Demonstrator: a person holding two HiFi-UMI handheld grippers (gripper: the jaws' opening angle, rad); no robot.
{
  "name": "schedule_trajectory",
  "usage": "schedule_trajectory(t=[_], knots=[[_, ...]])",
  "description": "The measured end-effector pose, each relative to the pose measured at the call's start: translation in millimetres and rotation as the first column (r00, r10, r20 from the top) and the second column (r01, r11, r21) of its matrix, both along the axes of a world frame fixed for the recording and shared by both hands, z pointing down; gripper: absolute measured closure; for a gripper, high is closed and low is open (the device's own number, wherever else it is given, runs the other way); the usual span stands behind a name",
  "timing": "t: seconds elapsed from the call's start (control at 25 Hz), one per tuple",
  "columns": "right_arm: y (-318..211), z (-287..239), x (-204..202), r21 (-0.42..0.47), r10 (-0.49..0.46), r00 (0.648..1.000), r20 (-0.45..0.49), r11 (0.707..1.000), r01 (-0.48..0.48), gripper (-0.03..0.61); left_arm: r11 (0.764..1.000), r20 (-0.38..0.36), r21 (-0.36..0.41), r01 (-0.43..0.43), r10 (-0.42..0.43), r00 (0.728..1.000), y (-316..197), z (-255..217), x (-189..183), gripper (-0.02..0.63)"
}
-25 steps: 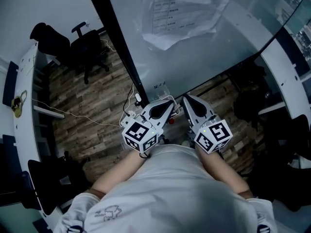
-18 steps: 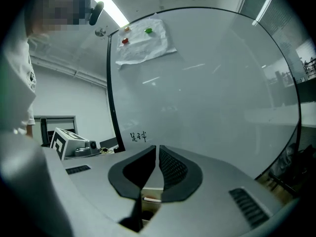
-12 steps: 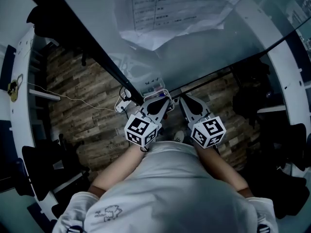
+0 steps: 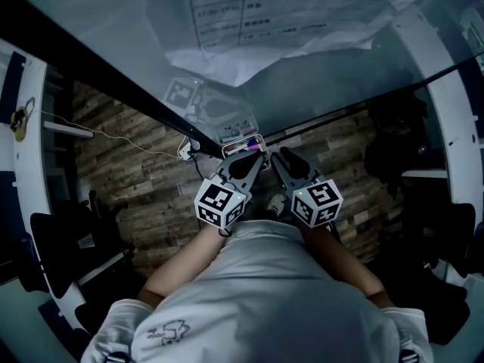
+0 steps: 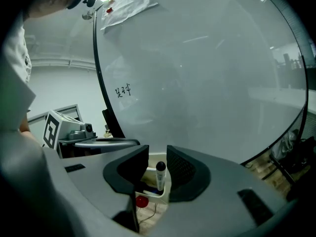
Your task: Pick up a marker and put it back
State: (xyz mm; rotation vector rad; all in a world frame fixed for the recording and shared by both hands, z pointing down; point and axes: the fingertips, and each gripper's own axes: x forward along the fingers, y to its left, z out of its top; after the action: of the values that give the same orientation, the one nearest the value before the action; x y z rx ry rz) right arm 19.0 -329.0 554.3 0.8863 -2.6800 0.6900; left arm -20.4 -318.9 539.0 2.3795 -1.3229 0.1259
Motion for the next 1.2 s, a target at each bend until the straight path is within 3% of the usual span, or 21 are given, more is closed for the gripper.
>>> schedule_trajectory(t=[0.6, 0.72, 1.2], knots=[[1.2, 34.3, -9.1, -0.086, -0.016, 1.0, -0.018, 0.996, 0.014, 0.473, 0.998, 0.006, -0.065, 0.009, -0.009, 1.0, 6.2, 23.1, -2.6, 0.609], [1.3, 33.7, -8.4, -0.073, -0.01, 0.999, -0.034, 0.997, 0.008, 0.502, 0.998, 0.006, -0.061, 0.008, -0.008, 1.0, 6.4, 21.3, -3.7, 0.609], [8.7, 8.7, -6.5, 0.02, 0.04, 0.999, -0.035, 0.999, -0.039, 0.505, 0.999, 0.006, -0.03, -0.015, 0.015, 1.0, 17.2, 8.7, -9.2, 0.609]])
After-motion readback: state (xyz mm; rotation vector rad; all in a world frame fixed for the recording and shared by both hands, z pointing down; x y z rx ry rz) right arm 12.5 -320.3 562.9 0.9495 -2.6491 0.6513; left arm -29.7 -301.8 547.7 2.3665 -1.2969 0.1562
